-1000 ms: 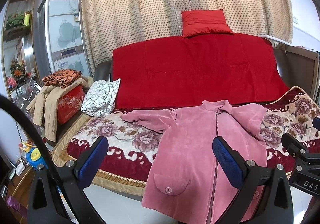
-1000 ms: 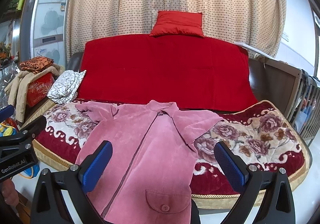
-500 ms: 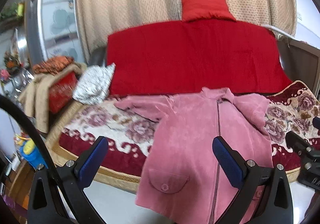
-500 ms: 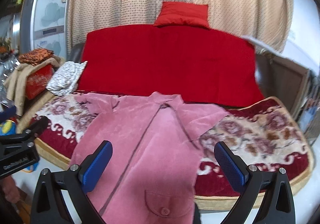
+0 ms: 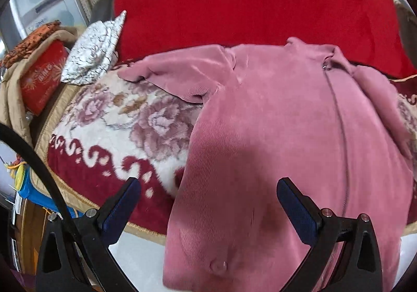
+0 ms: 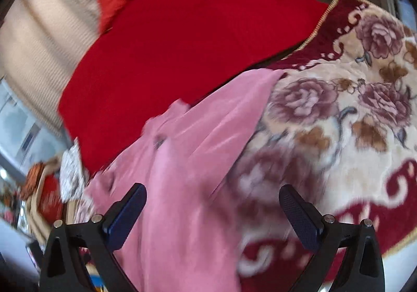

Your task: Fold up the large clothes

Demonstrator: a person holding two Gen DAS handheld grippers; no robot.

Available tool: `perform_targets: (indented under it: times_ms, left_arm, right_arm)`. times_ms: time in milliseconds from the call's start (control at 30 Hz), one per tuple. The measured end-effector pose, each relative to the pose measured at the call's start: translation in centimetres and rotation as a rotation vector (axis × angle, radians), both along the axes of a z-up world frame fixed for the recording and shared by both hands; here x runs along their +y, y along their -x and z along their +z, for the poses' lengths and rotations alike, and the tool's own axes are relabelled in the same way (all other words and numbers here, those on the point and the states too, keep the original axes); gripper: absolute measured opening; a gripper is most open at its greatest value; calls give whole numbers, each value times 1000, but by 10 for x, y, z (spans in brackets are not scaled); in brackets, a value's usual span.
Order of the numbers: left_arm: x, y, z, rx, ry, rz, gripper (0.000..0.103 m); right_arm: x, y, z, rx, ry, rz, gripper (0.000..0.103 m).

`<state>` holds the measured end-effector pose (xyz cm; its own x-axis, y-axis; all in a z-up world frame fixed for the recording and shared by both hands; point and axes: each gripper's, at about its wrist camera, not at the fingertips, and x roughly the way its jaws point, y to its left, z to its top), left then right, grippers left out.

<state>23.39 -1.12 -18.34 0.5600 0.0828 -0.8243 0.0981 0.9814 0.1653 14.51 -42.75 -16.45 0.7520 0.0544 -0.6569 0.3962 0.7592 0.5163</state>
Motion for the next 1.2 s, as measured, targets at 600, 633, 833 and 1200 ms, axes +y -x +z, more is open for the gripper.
perform_targets:
  times_ms: [600,633,833,1200]
  left_arm:
    - [-21,-49,-67,152,-5,-33,103]
    - [-20,-48,-68,152,7,-29,103]
    - [-15,-47,-74,145,74,-14,103]
    - [-7,-45,-60,137,62,-1,103]
  right_arm:
    - [-135,-148,-93,-111,-384,-115,90]
    - [-137,-154,-94,-115,-390,-104,84]
    - [-142,-184,-101,-63,-345,-66,32]
    - [-93,-183,-60,-193,-332,59,15]
